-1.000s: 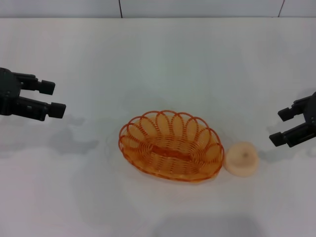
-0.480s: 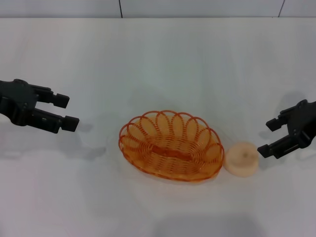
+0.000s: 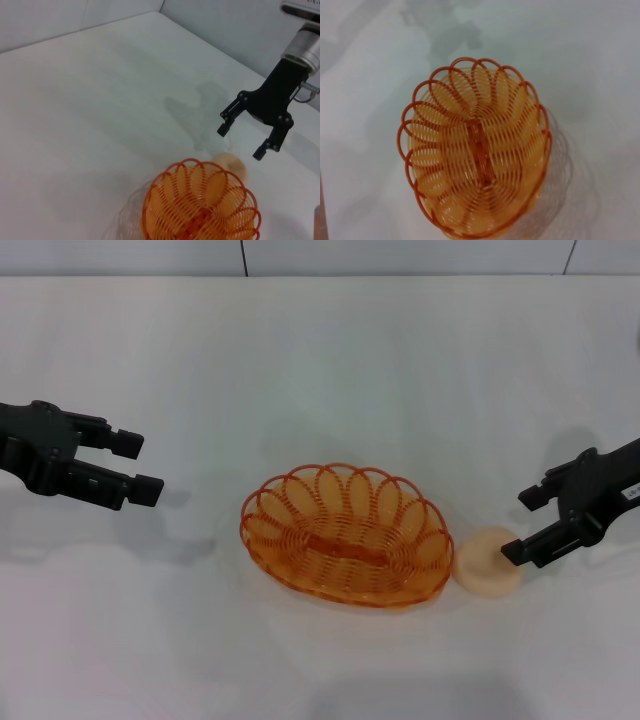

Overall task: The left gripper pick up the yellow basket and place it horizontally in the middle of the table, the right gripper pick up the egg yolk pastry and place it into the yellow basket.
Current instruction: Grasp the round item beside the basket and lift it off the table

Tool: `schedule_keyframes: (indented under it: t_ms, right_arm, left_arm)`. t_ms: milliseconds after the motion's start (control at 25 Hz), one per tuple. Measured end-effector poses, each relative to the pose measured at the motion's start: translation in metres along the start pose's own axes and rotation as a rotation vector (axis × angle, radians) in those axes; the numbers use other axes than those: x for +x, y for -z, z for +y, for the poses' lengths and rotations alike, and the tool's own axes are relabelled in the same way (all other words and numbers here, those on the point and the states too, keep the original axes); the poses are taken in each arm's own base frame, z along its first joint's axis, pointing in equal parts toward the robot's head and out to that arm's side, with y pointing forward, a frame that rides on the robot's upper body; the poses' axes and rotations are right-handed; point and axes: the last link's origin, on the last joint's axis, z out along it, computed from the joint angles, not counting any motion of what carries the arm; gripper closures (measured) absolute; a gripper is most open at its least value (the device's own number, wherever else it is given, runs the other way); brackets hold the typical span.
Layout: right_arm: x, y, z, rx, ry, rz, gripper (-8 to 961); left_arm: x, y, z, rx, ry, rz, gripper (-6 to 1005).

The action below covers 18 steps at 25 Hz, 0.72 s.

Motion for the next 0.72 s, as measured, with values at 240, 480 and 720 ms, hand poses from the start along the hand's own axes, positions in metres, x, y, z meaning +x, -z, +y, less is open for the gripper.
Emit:
schedule_keyframes:
  t_ms: [240, 480, 720]
  right_arm:
    - [-0.002, -0.012, 0.001, -0.009, 0.007, 0.001, 171]
    - [-0.003, -0.016, 0.001, 0.001, 0.014, 0.0, 186]
    - [-0.002, -0.019, -0.001, 0.012, 0.016, 0.004, 200]
  left_arm:
    - [-0.001, -0.003, 0.001, -0.008, 0.001, 0.005, 110]
    - [-0.001, -0.003, 0.001, -0.007, 0.001, 0.007, 110]
    - [-0.001, -0.004, 0.001, -0.004, 0.002, 0.009, 110]
